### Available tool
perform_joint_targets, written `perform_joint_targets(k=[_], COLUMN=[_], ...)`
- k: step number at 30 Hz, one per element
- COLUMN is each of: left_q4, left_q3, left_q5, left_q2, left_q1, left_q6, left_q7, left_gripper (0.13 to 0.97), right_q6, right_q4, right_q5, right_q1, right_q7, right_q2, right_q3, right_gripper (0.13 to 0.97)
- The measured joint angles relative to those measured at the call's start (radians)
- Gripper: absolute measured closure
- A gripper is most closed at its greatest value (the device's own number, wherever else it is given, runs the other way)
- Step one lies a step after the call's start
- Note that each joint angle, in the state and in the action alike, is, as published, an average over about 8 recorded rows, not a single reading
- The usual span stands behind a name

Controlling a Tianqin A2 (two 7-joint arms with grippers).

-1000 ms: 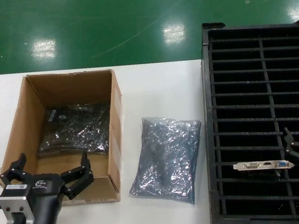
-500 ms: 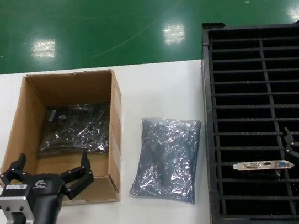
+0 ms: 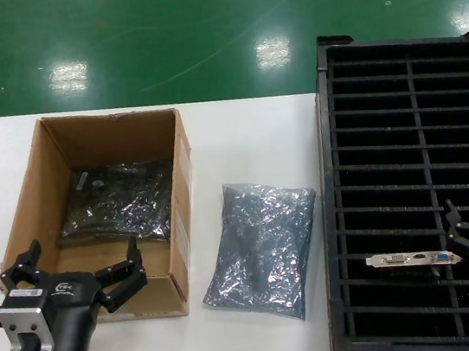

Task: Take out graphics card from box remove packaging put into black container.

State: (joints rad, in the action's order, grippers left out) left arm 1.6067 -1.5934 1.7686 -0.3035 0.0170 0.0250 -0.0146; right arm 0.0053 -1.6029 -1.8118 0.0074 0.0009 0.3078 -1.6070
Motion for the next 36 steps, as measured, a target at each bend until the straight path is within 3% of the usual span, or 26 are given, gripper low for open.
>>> perform_joint_targets(k=[36], left_q4=[0.000], left_q3=[0.000], left_q5=[0.000], left_q2=[0.000], left_q1=[0.000], left_q6=[0.000], left_q7=[0.000], left_gripper=[0.132], right_q6=[0.000], right_q4=[0.000], right_q5=[0.000], right_q1=[0.000], right_q7=[0.000], right_q2=[0.000], right_q3=[0.000], right_gripper=[0.129])
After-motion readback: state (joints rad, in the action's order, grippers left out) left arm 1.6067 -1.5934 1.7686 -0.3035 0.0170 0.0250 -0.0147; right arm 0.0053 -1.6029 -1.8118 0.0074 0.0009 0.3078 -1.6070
